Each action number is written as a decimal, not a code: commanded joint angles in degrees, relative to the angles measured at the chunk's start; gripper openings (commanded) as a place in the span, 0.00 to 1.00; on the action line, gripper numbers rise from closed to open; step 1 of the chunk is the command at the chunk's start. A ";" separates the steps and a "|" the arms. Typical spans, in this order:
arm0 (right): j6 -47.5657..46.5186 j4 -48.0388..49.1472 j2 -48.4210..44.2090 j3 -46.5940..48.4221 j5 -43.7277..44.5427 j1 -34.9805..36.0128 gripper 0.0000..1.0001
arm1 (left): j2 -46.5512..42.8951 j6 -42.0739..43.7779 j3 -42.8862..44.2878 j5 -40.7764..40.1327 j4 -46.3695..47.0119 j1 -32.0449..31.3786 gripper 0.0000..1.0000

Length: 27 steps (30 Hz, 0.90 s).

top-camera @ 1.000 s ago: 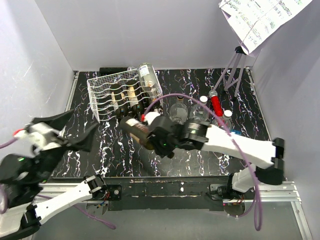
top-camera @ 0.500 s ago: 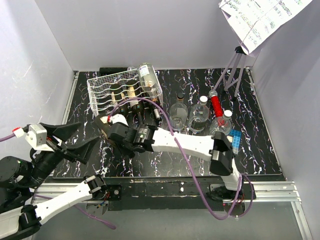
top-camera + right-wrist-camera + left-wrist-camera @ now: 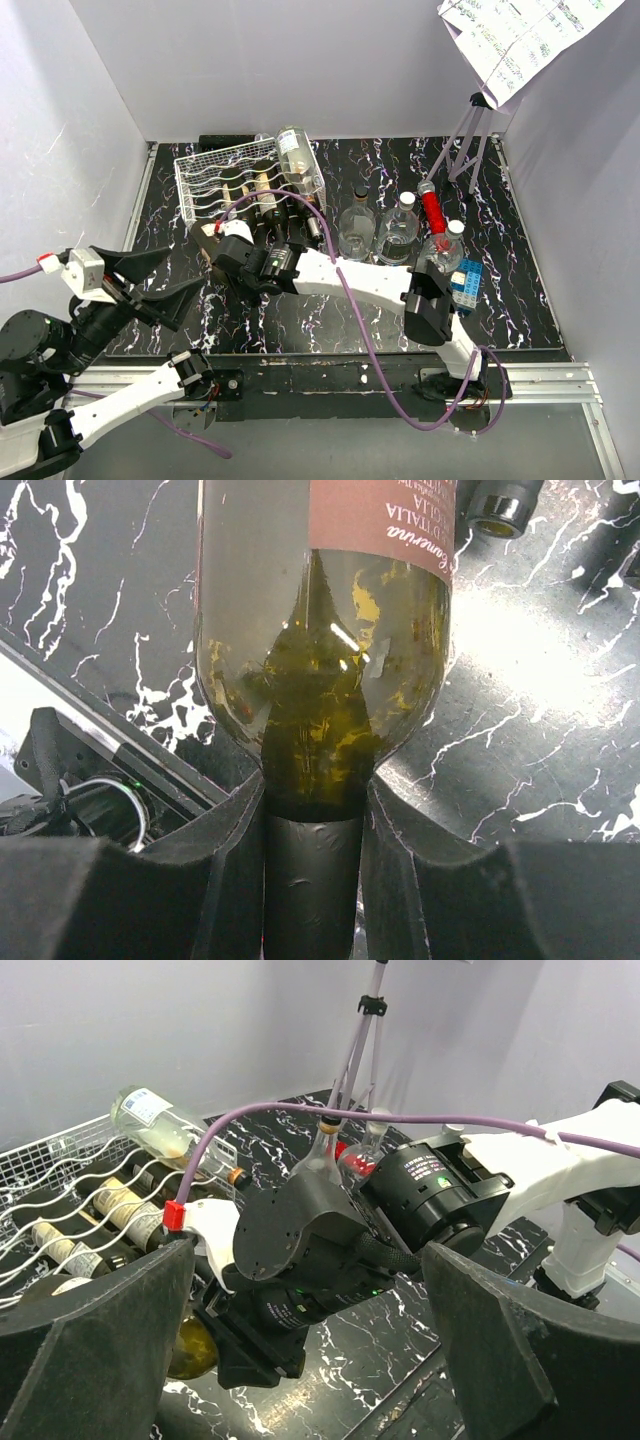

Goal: Put the wine bottle on the wine rack
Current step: Place the wine bottle in the wine rack.

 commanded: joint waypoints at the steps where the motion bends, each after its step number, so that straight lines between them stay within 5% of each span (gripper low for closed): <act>1: 0.45 8.96 0.47 1.92 1.21 -0.93 0.01 | 0.46 0.54 -1.94 0.17 0.14 0.20 0.98; 27: -3.68 24.76 10.66 5.00 3.14 -7.17 0.01 | 3.18 -2.63 -4.05 6.49 2.51 0.20 0.98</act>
